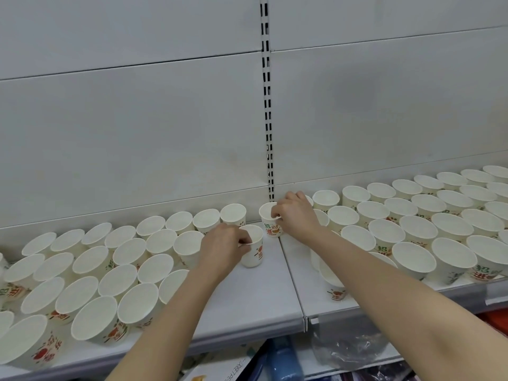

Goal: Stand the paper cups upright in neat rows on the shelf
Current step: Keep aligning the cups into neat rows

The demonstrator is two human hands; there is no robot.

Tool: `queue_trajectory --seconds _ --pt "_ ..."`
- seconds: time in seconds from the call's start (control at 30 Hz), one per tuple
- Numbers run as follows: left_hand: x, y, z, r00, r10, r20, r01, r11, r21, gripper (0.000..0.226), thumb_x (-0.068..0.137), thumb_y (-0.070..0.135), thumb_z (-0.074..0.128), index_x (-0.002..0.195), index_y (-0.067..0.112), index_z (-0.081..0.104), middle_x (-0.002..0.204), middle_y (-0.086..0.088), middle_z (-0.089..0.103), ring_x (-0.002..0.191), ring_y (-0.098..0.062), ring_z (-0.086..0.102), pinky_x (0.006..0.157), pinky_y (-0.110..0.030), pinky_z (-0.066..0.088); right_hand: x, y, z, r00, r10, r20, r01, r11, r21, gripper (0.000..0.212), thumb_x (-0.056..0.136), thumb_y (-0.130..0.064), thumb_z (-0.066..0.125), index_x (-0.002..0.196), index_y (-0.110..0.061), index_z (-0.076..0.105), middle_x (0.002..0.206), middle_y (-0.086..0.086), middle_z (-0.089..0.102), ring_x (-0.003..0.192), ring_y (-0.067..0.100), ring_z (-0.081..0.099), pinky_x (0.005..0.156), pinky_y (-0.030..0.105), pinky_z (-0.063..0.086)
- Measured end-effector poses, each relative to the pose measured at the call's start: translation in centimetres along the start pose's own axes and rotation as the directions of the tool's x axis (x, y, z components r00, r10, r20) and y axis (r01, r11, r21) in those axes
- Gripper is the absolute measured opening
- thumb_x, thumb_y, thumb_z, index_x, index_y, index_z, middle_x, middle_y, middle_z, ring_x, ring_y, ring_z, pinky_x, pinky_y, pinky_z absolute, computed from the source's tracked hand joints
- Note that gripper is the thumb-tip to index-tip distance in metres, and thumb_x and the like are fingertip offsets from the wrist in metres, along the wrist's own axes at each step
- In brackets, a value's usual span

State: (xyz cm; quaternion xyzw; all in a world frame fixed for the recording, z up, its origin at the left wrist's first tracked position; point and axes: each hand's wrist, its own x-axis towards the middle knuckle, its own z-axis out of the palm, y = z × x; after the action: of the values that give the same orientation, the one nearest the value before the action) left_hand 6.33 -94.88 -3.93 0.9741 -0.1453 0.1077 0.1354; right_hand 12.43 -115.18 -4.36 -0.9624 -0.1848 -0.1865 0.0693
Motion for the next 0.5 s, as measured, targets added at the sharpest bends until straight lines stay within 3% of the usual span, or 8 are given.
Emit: queue_trajectory --seconds 0.07,0.23,0.4,0.5 --pt "0.2 0.3 -0.1 1.000 0.016 -0.003 -0.016 1.000 -0.011 0.008 0.083 0.032 0.067 0.089 0.031 0.072 0.088 0.009 0.066 0.092 -0.014 0.056 0.065 -0.029 0.045 -0.3 -0.2 -0.9 1.000 -0.006 -0.010 0.007 0.993 0.117 0.021 0.074 -0.014 0.071 0.094 -0.022 0.072 0.091 -0.006 0.068 0.092 0.022 0.048 0.078 0.031 0.028" --pt "1.5 1.1 -0.2 0.999 0.051 -0.007 -0.051 0.994 -0.097 0.008 0.086 0.037 0.067 0.091 0.035 0.072 0.086 0.013 0.063 0.092 -0.011 0.051 0.073 -0.032 0.045 -2.6 -0.6 -2.7 0.993 -0.110 0.046 0.087 0.932 0.352 0.019 0.073 -0.024 0.077 0.092 -0.027 0.073 0.091 -0.015 0.067 0.091 0.012 0.045 0.074 0.029 0.041" --pt "2.5 1.5 0.1 0.996 0.095 0.001 -0.092 0.969 -0.231 0.017 0.079 0.037 0.075 0.095 0.036 0.071 0.089 0.015 0.062 0.084 -0.007 0.053 0.074 -0.033 0.048 -3.4 -0.1 -4.0 0.989 -0.013 0.149 -0.036 0.946 0.322 0.012 0.076 -0.028 0.074 0.088 -0.030 0.073 0.080 -0.014 0.054 0.084 0.004 0.042 0.074 0.033 0.044" --pt "4.0 -0.5 -0.4 0.998 -0.038 -0.051 0.026 0.976 -0.214 0.034 0.073 0.035 0.080 0.105 0.033 0.069 0.102 0.013 0.061 0.091 -0.011 0.058 0.075 -0.032 0.047 -4.0 1.1 -4.6 0.977 -0.002 0.212 -0.058 0.961 0.272 0.012 0.075 -0.030 0.074 0.087 -0.033 0.072 0.088 -0.007 0.058 0.086 0.007 0.049 0.075 0.032 0.045"
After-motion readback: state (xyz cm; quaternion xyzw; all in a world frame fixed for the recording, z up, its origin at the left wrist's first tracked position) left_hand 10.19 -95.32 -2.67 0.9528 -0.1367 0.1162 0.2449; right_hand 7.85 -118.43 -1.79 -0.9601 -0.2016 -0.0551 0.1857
